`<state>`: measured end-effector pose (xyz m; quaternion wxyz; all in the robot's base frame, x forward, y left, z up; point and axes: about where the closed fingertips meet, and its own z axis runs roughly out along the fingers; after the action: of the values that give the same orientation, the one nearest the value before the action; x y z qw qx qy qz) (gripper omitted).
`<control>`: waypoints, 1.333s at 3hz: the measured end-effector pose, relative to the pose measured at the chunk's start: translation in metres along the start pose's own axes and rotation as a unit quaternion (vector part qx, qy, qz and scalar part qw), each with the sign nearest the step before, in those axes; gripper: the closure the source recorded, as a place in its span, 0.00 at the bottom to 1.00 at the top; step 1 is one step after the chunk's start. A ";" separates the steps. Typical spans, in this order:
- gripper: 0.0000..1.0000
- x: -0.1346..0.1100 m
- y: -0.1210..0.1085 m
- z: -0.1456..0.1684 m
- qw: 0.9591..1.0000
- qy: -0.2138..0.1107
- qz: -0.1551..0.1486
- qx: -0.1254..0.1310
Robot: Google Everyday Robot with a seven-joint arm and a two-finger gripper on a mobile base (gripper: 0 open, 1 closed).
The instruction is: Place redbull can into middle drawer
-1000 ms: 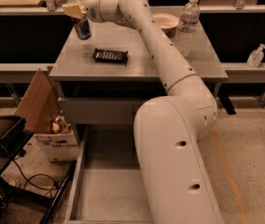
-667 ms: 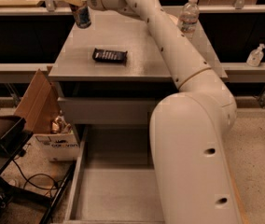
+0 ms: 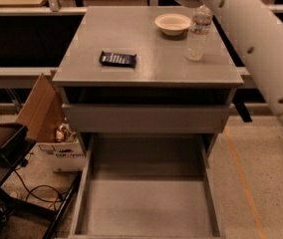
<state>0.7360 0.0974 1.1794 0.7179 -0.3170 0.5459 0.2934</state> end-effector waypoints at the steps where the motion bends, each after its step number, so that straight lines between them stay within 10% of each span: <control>1: 1.00 -0.003 0.044 -0.038 0.999 -0.004 0.033 -0.007; 2: 1.00 0.056 0.084 -0.072 0.995 0.016 0.096 -0.035; 3: 1.00 0.120 0.139 -0.129 0.980 0.034 0.183 -0.062; 4: 1.00 0.181 0.155 -0.191 0.972 0.063 0.223 -0.040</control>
Offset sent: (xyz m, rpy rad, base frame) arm -0.2368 -0.0439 -0.3532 -0.0355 0.5599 0.1978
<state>0.5446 0.0605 0.9442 0.5854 -0.2334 0.6347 0.4472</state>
